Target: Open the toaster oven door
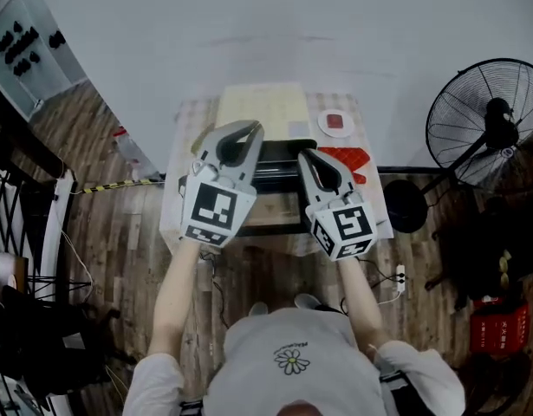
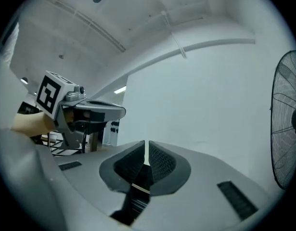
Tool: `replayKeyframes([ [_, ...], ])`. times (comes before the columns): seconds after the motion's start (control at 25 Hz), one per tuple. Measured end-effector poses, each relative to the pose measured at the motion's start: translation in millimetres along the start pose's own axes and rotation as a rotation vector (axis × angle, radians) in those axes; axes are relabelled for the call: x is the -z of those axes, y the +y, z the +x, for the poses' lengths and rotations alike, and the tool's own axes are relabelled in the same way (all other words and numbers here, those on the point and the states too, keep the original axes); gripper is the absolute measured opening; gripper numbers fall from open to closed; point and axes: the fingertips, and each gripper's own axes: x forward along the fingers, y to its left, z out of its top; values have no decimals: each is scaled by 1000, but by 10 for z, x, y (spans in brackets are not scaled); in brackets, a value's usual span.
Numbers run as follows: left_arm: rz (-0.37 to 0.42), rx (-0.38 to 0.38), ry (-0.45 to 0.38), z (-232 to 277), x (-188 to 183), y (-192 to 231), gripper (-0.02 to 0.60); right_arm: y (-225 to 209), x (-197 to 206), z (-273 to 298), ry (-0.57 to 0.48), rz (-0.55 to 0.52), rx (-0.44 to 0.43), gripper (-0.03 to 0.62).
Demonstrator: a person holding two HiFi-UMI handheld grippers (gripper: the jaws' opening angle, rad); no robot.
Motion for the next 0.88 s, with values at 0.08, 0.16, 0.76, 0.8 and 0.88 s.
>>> replayKeyframes([
  [0.08,-58,-29,-49,-150,-19,-104,18,102,-72,-41,-24,-24,4,25],
  [0.16,-119,-79,-124,-279,-58,-166,18,177,-133,-94,-51,-50,19,20],
  [0.76,-464,-401,-100,-787,646,-449,17,462,204,-336,-1,-93,29,11],
  [0.8,-470,-409,-85,-805,708,-460,17,474,254,-347,15,-93,21,9],
  [0.88,-472,-422,-62,-830,813,-472,17,489,331,-357,37,-92,10,9],
])
